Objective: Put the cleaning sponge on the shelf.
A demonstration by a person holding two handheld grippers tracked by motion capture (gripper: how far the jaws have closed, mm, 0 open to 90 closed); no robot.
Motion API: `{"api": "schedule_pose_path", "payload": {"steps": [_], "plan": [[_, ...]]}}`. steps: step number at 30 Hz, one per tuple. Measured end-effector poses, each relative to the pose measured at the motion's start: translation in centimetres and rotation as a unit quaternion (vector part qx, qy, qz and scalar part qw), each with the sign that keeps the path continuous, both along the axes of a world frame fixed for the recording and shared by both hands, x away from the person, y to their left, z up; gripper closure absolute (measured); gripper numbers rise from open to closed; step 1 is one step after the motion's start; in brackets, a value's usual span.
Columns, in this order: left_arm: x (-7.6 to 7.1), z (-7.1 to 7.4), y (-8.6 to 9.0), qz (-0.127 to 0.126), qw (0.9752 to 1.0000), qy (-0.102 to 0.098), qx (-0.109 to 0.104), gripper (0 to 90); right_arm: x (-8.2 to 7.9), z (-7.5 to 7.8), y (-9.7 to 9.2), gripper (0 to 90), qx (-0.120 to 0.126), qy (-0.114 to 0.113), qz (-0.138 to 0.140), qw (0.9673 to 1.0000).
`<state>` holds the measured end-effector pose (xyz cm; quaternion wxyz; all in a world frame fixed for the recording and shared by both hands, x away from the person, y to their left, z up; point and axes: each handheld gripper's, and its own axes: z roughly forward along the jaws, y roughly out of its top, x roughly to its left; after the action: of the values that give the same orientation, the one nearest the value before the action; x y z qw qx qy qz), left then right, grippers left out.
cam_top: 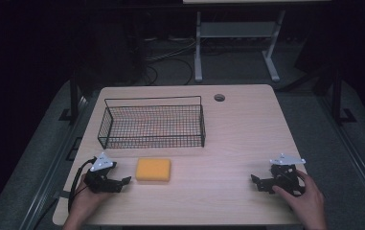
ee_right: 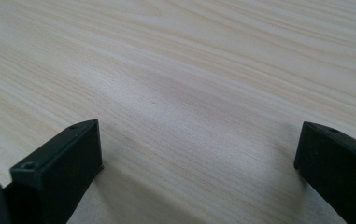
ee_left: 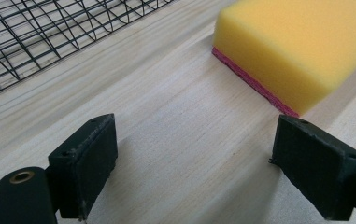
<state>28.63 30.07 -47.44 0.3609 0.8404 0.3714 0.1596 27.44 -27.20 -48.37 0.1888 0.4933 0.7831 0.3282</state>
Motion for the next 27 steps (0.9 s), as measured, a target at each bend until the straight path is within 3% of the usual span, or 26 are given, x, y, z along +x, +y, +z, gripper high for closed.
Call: {"api": "schedule_pose_path", "payload": {"steps": [16, 27], "plan": [[0.1, 0.3, 0.0, 0.007, 1.0, 0.005, 0.001, 14.7, 0.0, 0.0, 0.0, 0.1, 0.0, 0.0, 0.0, 1.0], [0.3, 1.3, 0.3, -0.003, 1.0, 0.006, -0.005, 18.5, 0.1, 0.0, 0.0, 0.1, 0.0, 0.0, 0.001, 1.0]]}}
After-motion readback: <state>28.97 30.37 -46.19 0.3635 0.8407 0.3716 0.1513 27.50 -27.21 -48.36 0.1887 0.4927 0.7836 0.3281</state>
